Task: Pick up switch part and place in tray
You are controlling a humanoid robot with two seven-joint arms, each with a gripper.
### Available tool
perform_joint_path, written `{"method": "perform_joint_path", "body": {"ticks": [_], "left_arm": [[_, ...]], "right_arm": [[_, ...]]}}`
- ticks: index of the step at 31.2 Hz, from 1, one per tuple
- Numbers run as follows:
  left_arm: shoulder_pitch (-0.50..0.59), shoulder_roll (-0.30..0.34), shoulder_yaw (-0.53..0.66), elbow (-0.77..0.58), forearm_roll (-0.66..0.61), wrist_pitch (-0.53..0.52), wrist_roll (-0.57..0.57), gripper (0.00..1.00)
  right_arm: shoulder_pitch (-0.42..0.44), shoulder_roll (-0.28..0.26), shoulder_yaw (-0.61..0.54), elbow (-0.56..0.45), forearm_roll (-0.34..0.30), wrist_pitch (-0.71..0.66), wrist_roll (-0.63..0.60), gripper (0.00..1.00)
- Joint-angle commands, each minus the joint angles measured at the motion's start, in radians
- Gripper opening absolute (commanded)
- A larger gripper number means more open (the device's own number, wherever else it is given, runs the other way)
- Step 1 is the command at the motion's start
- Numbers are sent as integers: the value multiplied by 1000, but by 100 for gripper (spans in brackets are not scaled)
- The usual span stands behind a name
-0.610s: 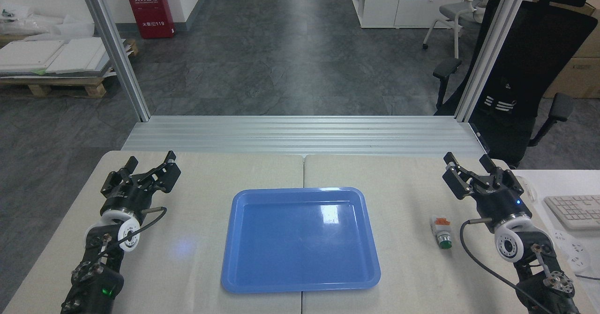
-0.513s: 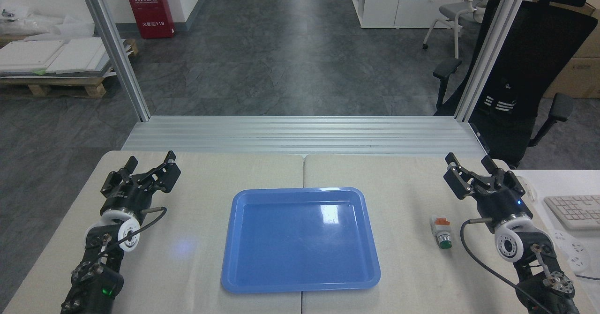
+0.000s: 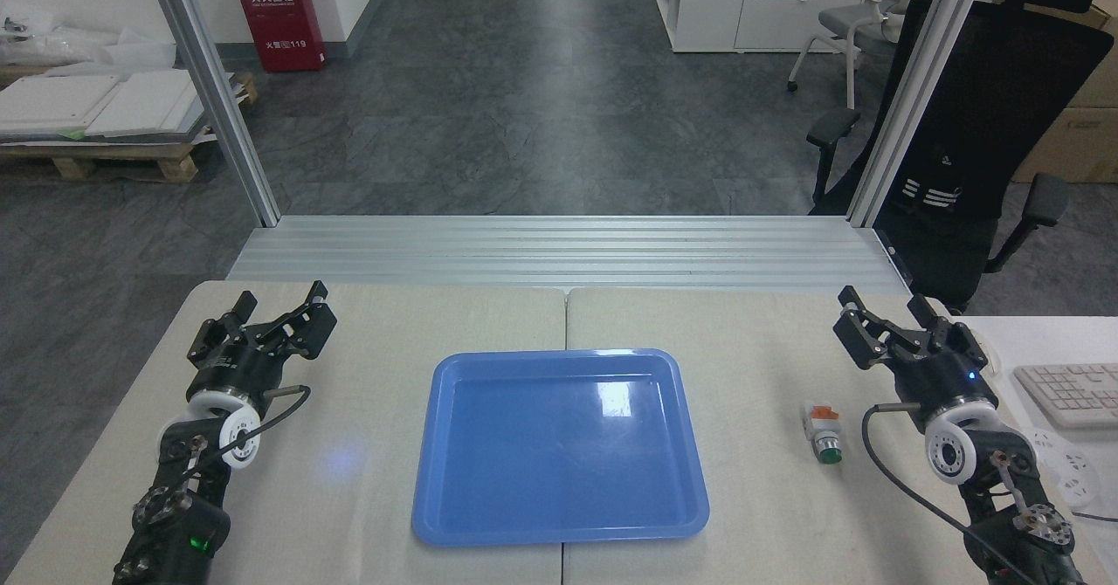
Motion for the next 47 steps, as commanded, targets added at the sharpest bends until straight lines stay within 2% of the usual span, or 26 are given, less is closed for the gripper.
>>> {"method": "perform_joint_path", "body": {"ticks": [1, 15, 24, 47], "left_arm": [[0, 0, 0, 0, 0, 0, 0, 100], [0, 0, 0, 0, 0, 0, 0, 100], [0, 0, 0, 0, 0, 0, 0, 100], [0, 0, 0, 0, 0, 0, 0, 100]], "right_arm": [[-6, 0, 1, 0, 0, 0, 0, 98], [-3, 0, 2, -3, 0, 0, -1, 98], [3, -28, 2, -41, 2, 2, 0, 98], [30, -22, 7, -43, 11, 2, 0, 98]]}}
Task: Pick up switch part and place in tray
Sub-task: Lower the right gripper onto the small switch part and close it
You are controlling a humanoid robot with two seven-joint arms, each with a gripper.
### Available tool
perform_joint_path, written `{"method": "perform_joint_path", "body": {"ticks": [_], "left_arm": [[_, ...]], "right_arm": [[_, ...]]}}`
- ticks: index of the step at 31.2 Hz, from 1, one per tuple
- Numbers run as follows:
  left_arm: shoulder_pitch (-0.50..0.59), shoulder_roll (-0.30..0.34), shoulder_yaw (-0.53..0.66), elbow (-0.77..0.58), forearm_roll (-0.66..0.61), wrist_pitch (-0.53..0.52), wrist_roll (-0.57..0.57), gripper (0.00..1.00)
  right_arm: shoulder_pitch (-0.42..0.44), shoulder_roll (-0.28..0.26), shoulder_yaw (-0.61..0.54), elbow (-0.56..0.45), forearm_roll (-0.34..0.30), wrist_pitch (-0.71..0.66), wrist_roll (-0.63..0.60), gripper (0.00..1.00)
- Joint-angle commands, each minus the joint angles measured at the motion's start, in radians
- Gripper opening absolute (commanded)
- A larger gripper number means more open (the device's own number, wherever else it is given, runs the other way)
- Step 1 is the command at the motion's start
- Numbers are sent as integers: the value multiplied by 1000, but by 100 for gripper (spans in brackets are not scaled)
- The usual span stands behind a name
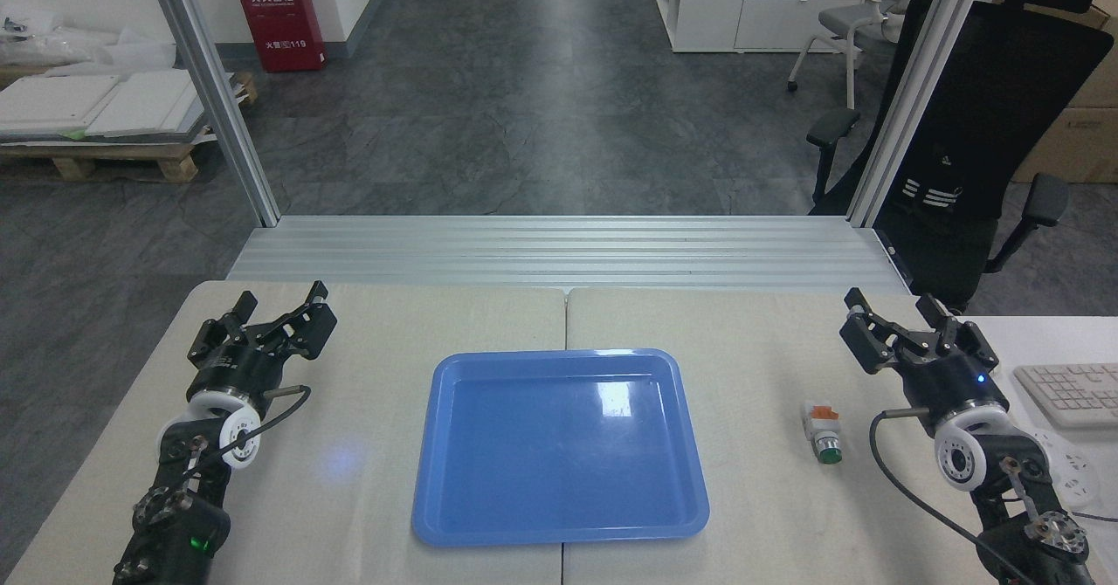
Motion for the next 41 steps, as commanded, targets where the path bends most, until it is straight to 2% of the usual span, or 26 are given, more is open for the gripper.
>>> {"method": "perform_joint_path", "body": {"ticks": [1, 14, 16, 21, 24, 30, 41], "left_arm": [[0, 0, 0, 0, 0, 0, 0, 100], [0, 0, 1, 0, 0, 0, 0, 100], [0, 0, 0, 0, 0, 0, 0, 100], [0, 0, 0, 0, 0, 0, 0, 100], [0, 0, 0, 0, 0, 0, 0, 100], [0, 0, 0, 0, 0, 0, 0, 100], [0, 0, 0, 0, 0, 0, 0, 100]], "right_arm": [[3, 2, 1, 0, 0, 0, 0, 98], [3, 2, 4, 0, 3, -2, 1, 98], [14, 1, 24, 0, 26, 0, 1, 98], [77, 12, 122, 8, 141, 44, 1, 98], [103, 16, 156, 37, 141, 106, 1, 98], [103, 16, 223, 132, 149, 207, 0, 98], [102, 19, 236, 155, 141, 216, -2, 98]]}}
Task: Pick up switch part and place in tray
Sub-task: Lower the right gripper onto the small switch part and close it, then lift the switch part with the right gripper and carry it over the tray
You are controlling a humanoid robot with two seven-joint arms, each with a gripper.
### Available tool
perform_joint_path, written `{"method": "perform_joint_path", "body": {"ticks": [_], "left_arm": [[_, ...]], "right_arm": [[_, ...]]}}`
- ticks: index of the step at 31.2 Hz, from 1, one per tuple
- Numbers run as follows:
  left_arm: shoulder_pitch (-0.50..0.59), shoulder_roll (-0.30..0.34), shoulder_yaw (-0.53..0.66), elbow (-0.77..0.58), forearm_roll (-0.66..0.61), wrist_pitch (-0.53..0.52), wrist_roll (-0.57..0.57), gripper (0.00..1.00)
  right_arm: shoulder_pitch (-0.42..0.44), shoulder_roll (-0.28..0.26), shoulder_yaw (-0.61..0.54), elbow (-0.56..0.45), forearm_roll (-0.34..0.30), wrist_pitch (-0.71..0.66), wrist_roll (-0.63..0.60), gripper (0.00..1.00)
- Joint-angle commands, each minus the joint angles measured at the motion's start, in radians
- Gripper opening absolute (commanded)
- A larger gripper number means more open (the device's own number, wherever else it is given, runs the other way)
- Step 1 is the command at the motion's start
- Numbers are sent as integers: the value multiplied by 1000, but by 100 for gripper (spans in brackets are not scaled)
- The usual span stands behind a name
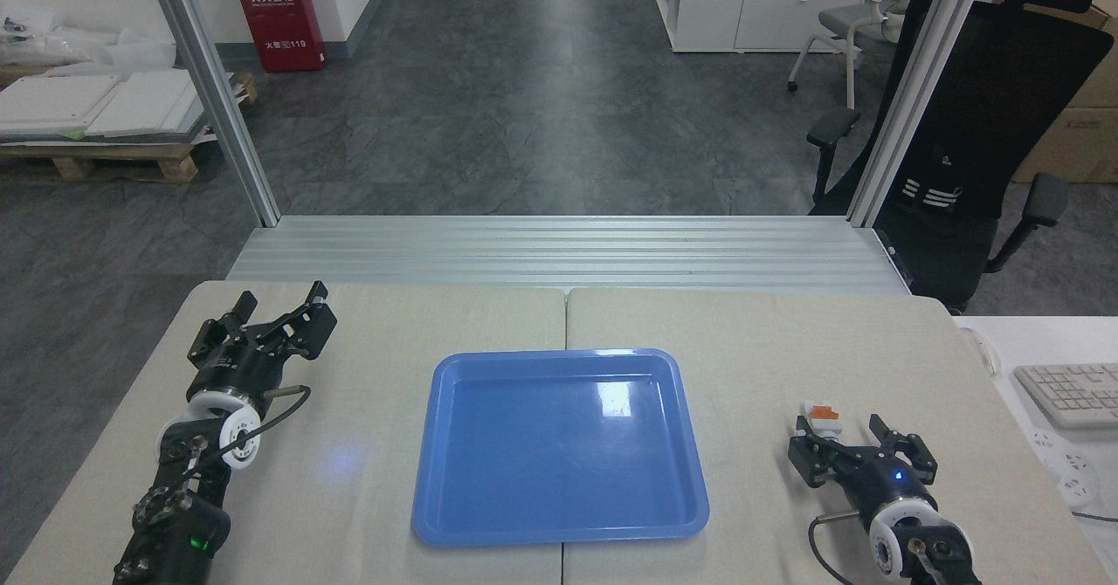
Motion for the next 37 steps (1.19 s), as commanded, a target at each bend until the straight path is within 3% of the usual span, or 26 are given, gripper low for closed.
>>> {"method": "perform_joint_path", "body": {"ticks": [1, 9, 11, 16, 19, 23, 27, 31, 34, 37], "left_arm": [[0, 0, 0, 0, 0, 0, 0, 100], [0, 0, 0, 0, 0, 0, 0, 100], [0, 0, 0, 0, 0, 0, 0, 100], [0, 0, 0, 0, 0, 0, 0, 100], [0, 0, 0, 0, 0, 0, 0, 100], [0, 0, 0, 0, 0, 0, 0, 100], [0, 0, 0, 0, 0, 0, 0, 100], [0, 0, 0, 0, 0, 0, 0, 100], [0, 0, 1, 2, 0, 0, 0, 100], [0, 0, 0, 0, 0, 0, 0, 100]], "right_arm": [[-5, -1, -1, 5, -10, 3, -3, 98], [-9, 21, 5, 11, -4, 6, -2, 94], [-13, 27, 16, 26, 2, 9, 1, 84], [-36, 24, 114, 58, 2, 78, 1, 29], [-48, 27, 125, 67, 2, 98, 1, 20], [-51, 28, 105, 48, -10, 104, 0, 16], [-63, 42, 82, -73, -16, 144, 3, 14], [-60, 139, 102, -262, -12, 237, 99, 14], [-49, 217, 197, -385, 29, 291, 216, 14], [-49, 228, 324, -399, 121, 393, 274, 15]]}}
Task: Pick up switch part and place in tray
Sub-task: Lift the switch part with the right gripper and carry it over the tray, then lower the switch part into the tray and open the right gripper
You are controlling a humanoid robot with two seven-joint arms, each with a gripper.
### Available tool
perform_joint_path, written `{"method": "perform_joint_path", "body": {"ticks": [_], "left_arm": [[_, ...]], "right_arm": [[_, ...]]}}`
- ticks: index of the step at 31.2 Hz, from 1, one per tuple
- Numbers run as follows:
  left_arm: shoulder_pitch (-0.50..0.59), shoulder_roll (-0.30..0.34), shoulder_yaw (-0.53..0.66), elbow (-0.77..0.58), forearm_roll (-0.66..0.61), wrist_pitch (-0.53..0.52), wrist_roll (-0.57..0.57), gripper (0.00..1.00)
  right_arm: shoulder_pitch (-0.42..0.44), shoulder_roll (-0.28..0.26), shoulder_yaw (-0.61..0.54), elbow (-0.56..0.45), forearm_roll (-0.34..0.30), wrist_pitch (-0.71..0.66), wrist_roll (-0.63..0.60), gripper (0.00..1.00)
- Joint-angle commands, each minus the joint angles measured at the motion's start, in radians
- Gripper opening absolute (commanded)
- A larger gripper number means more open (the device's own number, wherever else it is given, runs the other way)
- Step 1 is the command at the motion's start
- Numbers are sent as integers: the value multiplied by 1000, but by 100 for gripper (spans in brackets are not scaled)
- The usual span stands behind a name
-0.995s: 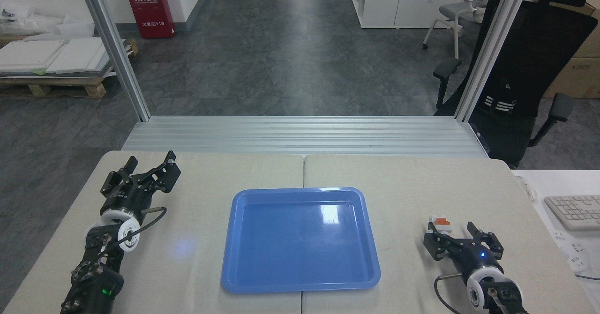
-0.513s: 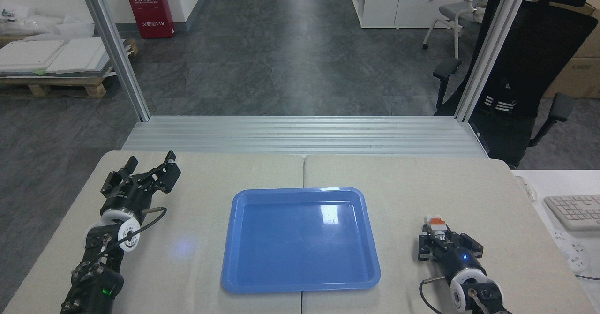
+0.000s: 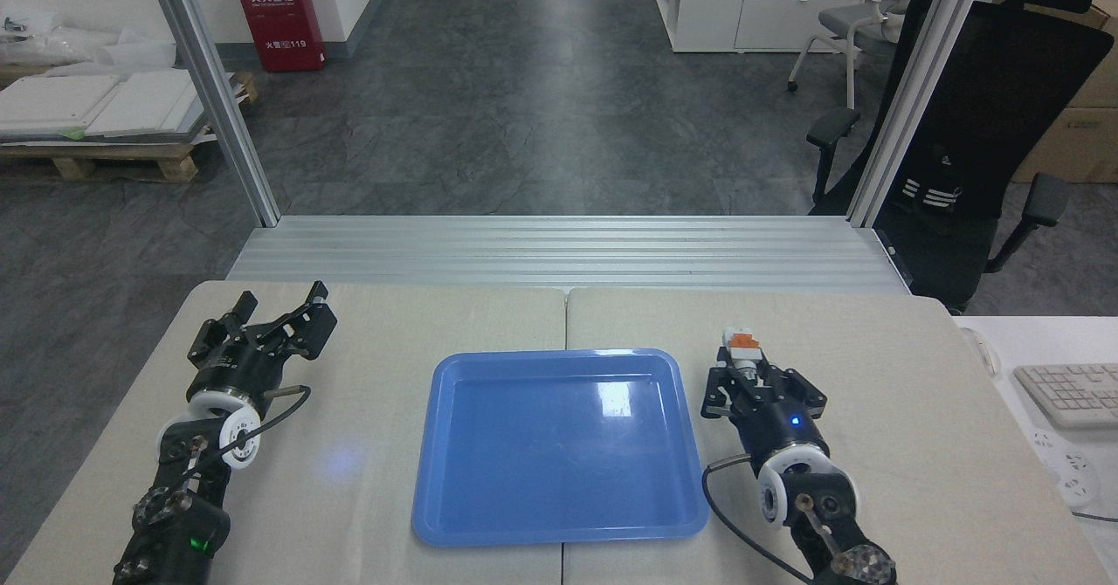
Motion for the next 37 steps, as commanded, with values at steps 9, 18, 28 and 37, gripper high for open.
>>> {"method": "perform_joint_path", "body": {"ticks": [9, 18, 28, 37], "left_arm": [[0, 0, 0, 0, 0, 0, 0, 100], [0, 0, 1, 0, 0, 0, 0, 100], [0, 0, 0, 0, 0, 0, 0, 100], [0, 0, 0, 0, 0, 0, 0, 100]], "right_arm": [[47, 57, 254, -9, 136, 176, 156, 16], [36, 88, 258, 35, 121, 173, 153, 24], [36, 118, 283, 37, 126, 173, 155, 48], [29, 111, 211, 35, 107, 156, 142, 99]]}}
